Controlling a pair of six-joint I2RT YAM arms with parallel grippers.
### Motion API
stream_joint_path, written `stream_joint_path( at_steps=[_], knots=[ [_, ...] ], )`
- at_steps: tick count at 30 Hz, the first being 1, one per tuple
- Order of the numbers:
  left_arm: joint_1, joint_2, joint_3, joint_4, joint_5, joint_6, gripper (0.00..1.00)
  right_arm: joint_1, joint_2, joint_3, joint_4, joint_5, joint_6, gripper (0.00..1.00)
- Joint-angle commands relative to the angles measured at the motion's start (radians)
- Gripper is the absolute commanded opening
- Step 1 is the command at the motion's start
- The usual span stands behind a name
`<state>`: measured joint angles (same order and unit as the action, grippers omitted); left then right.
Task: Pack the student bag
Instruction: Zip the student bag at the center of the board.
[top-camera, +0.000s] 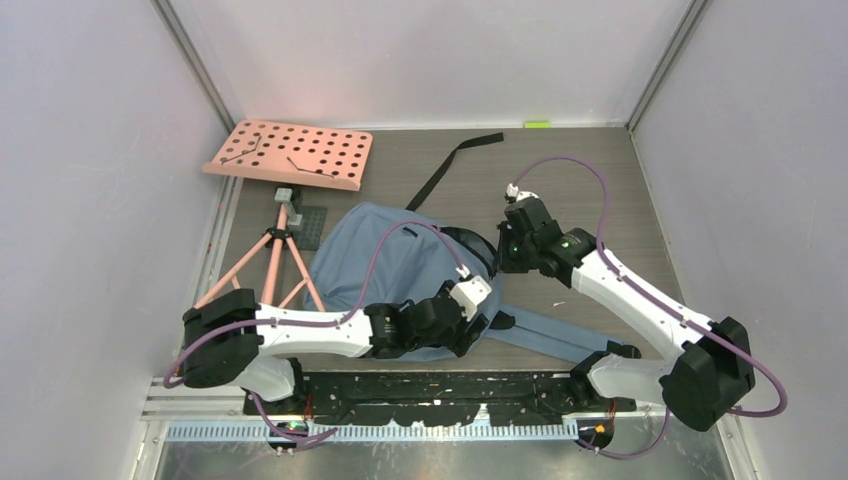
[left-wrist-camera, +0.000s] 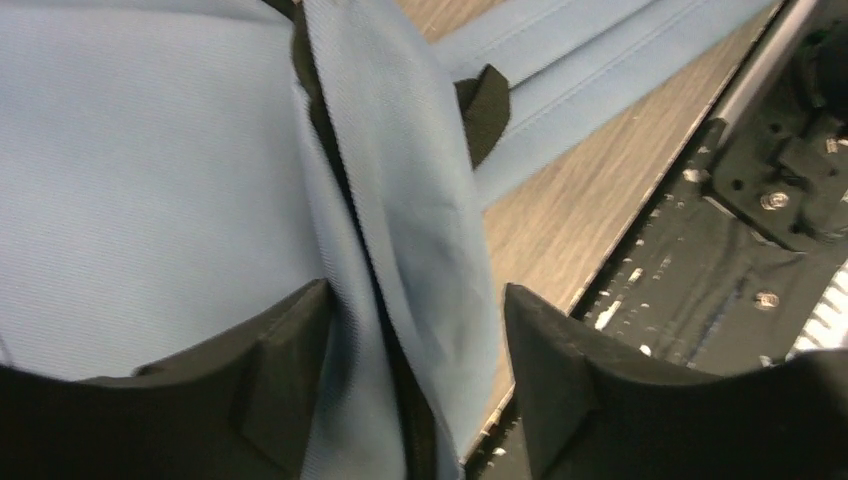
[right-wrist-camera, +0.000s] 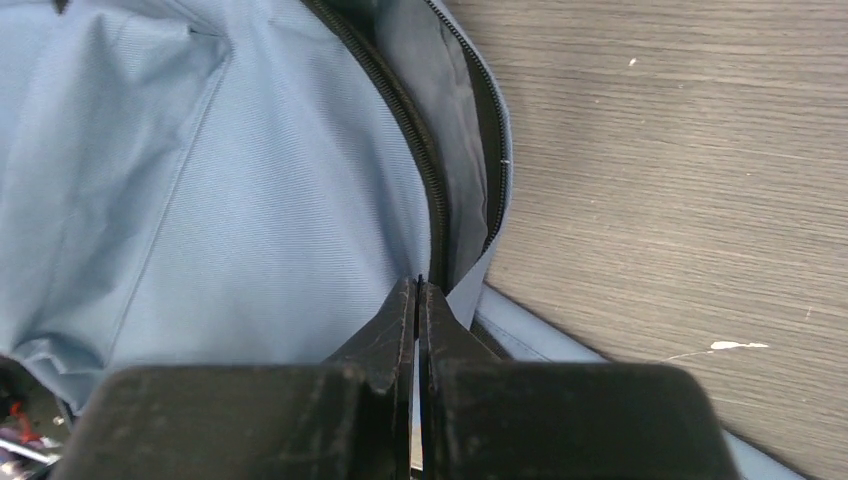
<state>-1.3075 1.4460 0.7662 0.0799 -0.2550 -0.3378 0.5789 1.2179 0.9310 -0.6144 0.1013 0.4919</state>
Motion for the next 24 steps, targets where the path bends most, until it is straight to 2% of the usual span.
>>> stream_joint_path(
  at_steps=[1, 4, 7, 11, 14, 17, 19, 24],
  knots=[
    [-0.025, -0.043, 0.078, -0.099, -0.036, 0.017, 0.73, -0.027, -0.087, 0.037, 0.073, -0.07, 0.015, 0.01],
    [-0.023, -0.03, 0.145, -0.088, -0.076, 0.065, 0.83, -0.027, -0.103, 0.023, 0.038, -0.148, 0.031, 0.01],
    [-0.018, 0.005, 0.206, -0.086, -0.127, 0.109, 0.84, -0.027, -0.126, 0.011, 0.013, -0.159, 0.035, 0.01],
    [0.0, 0.052, 0.242, -0.028, -0.152, 0.14, 0.73, -0.027, -0.144, 0.004, 0.004, -0.162, 0.042, 0.01],
    [0.006, 0.078, 0.248, 0.011, -0.15, 0.156, 0.54, -0.027, -0.146, 0.005, 0.005, -0.161, 0.045, 0.0],
    [0.008, 0.097, 0.251, 0.027, -0.146, 0.16, 0.43, -0.027, -0.142, 0.008, 0.005, -0.159, 0.044, 0.01],
    [0.007, 0.108, 0.248, 0.03, -0.148, 0.16, 0.42, -0.027, -0.139, 0.01, 0.005, -0.156, 0.044, 0.01],
    [0.014, 0.14, 0.237, 0.027, -0.179, 0.152, 0.48, -0.027, -0.132, 0.01, 0.009, -0.163, 0.045, 0.0]
  ],
)
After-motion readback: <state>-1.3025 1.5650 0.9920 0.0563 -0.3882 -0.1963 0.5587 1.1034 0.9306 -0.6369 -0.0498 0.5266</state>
